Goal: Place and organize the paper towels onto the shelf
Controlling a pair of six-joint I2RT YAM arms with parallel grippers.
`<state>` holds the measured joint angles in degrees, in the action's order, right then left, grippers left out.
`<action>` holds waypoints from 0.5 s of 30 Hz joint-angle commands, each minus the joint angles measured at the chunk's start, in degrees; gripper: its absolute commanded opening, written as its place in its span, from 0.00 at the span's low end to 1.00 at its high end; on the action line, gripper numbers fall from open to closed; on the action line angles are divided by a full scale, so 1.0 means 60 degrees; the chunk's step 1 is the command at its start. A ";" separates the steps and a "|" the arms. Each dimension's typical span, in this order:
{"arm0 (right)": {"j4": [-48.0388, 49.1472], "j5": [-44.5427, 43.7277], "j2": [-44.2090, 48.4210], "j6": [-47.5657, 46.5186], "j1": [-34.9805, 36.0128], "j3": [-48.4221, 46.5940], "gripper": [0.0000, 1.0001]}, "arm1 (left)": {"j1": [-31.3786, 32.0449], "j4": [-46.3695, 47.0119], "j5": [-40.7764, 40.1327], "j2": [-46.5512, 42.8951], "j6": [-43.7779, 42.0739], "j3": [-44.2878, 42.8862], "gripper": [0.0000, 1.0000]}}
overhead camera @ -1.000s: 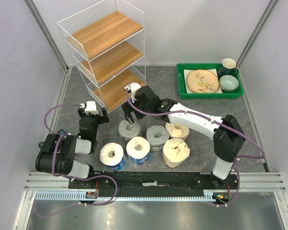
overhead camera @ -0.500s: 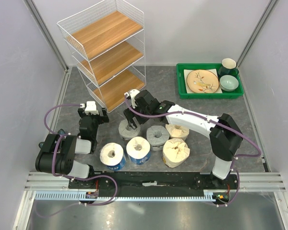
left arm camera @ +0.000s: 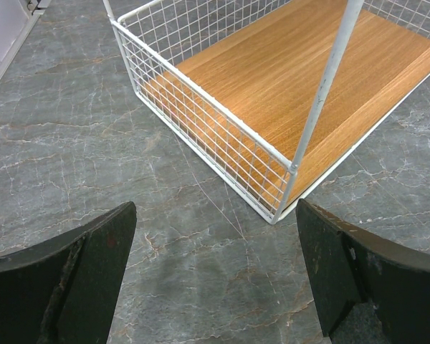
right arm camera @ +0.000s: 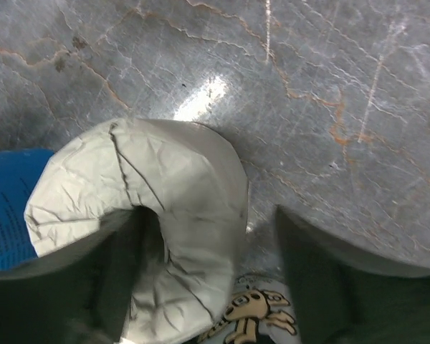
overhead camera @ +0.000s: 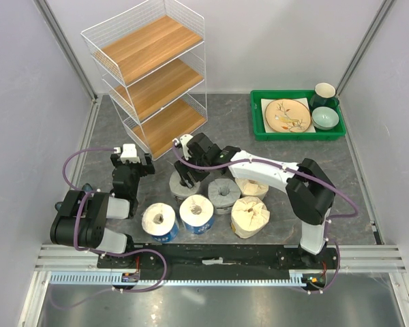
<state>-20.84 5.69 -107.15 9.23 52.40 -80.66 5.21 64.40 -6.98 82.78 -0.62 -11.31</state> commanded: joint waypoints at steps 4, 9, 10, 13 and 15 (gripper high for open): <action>0.0002 -0.0113 -0.0423 0.0160 0.0056 -0.0604 0.45 | -0.0019 0.0429 -0.0067 -0.0013 0.0016 -0.0151 1.00; 0.0353 -0.0843 0.0264 0.0467 0.0055 -0.0531 0.22 | -0.0019 0.0429 -0.0067 -0.0028 0.0016 -0.0136 1.00; 0.0469 -0.0904 0.0411 0.0497 0.0041 -0.0531 0.21 | -0.0019 0.0429 -0.0067 -0.0028 -0.0013 -0.0136 1.00; 0.0718 -0.1651 0.0939 0.0687 -0.0076 -0.0706 0.20 | -0.0019 0.0429 -0.0067 -0.0028 0.0016 -0.0136 1.00; 0.0851 -0.1899 0.1246 0.0905 -0.0208 -0.0911 0.20 | -0.0019 0.0443 -0.0067 -0.0028 0.0016 -0.0151 1.00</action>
<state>-20.62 -0.08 -107.09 11.68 52.47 -82.37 5.21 64.40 -6.98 82.78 -0.64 -11.31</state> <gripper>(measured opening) 0.354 0.993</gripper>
